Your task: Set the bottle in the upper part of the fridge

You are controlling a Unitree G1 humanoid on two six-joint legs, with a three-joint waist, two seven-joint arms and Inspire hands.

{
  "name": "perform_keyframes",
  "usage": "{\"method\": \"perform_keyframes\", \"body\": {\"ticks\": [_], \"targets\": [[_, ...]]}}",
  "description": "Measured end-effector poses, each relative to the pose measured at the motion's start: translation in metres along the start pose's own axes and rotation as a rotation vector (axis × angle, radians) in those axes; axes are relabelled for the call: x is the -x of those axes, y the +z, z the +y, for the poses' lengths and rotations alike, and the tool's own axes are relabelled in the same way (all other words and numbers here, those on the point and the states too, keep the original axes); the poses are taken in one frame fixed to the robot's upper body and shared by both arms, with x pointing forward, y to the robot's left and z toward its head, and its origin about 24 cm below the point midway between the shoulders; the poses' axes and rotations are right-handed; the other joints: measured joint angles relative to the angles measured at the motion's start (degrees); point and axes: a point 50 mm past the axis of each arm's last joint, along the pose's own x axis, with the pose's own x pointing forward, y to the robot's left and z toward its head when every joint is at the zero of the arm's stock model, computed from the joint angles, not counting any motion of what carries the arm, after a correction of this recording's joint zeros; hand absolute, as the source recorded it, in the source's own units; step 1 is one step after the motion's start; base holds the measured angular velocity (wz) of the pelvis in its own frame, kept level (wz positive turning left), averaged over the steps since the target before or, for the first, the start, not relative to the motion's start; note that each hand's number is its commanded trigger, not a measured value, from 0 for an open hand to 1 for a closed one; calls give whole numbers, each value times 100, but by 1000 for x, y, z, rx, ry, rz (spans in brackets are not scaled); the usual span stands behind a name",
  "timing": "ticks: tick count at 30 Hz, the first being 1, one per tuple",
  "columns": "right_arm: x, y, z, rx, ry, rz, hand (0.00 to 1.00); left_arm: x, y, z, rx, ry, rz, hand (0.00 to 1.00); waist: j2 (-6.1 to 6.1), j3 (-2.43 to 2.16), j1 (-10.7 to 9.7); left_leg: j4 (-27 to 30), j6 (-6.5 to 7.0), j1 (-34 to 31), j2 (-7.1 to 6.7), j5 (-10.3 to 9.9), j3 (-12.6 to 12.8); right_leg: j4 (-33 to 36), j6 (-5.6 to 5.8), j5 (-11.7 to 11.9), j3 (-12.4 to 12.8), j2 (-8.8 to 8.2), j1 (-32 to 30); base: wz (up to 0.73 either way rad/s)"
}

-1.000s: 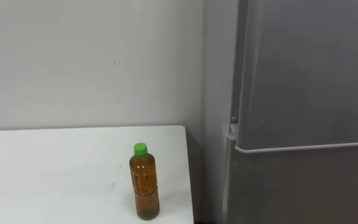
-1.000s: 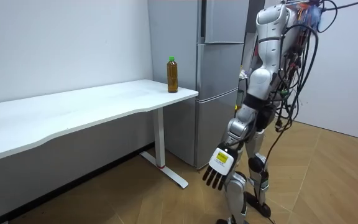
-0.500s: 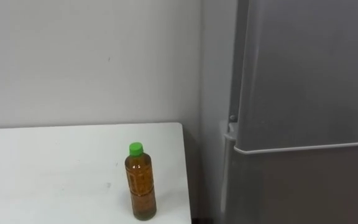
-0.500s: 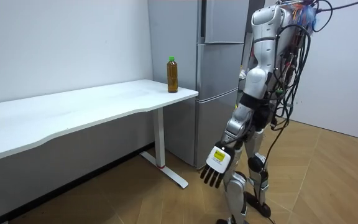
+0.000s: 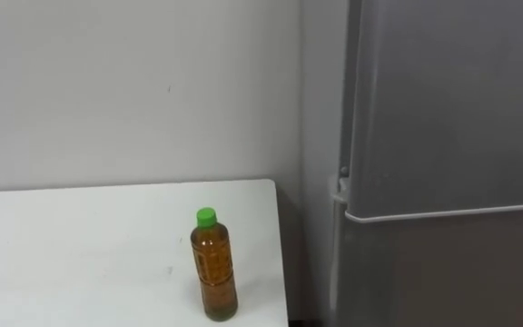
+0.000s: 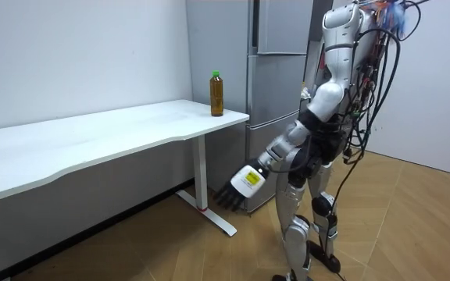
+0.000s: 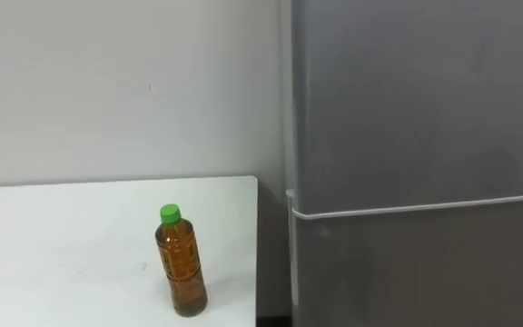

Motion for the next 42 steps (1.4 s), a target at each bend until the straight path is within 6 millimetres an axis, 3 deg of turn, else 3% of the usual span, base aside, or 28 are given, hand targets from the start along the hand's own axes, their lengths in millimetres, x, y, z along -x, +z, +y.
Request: {"method": "perform_keyframes", "body": {"ticks": [6, 9, 14, 16, 17, 26, 32, 34, 35, 37, 42], "targets": [[1, 1, -1, 20, 0, -17, 0, 3, 40, -10, 99, 18, -175, 0, 8, -12, -8, 13, -1, 38, -2, 4, 9, 3, 0, 0, 25, 1, -2, -1], [2, -1, -4, 15, -6, -16, 0, 10, 69, -19, 130, -8, -299, 0, 8, -24, 11, 8, -1, 44, -2, 4, 12, 8, 0, 0, 32, 0, -2, 0], [3, -2, -5, 21, -4, -26, 0, 37, 127, -31, 206, -61, -562, 0, -11, -35, 11, 5, -2, 69, -2, 4, 11, -9, 0, 0, 15, 1, 27, 0], [2, -1, -4, 23, -2, -29, 0, 43, 142, -35, 217, -85, -629, 0, 13, -29, 10, 6, -2, 90, -2, 4, 11, -12, 0, 0, 27, 3, 45, 0], [2, -1, -4, 25, -4, -29, 0, 46, 150, -38, 225, -98, -659, 0, -18, 5, 4, 1, -2, 136, -3, 4, 10, -22, 0, 0, 25, 3, 95, 0], [1, 0, 3, 35, 21, -30, 0, 88, 209, -61, 300, -242, -930, 0, -35, 8, -65, -11, -4, 107, 2, 4, -39, -10, 0, 0, 18, 9, 84, 1], [-1, 2, 8, 27, 40, -33, 0, 124, 237, -74, 322, -389, -1105, 0, -43, 6, -258, 6, -5, 114, -3, 6, -35, -18, 0, 0, 34, 9, 95, 0], [-1, 3, 9, 30, 43, -33, 0, 133, 242, -79, 318, -431, -1138, 0, -74, 26, -338, 6, -5, 123, -7, 6, -39, -18, 0, 0, 31, 8, 116, 2], [-2, 2, 10, 33, 47, -32, 0, 137, 243, -84, 305, -463, -1149, 0, -39, 7, -364, 9, -5, 126, -6, 7, -39, -16, 0, 0, 34, 8, 117, 0], [-3, 4, 14, 36, 57, -36, 0, 142, 245, -95, 278, -514, -1164, 0, -79, 40, -395, 9, -5, 115, -4, 7, -38, -18, 0, 0, 34, 8, 96, 0], [-6, 9, 24, 52, 85, -34, 0, 157, 257, -116, 236, -643, -1210, 0, -99, 46, -512, 38, -5, 15, -1, 9, -28, -14, 0, 0, 66, 10, -5, -1]]}}
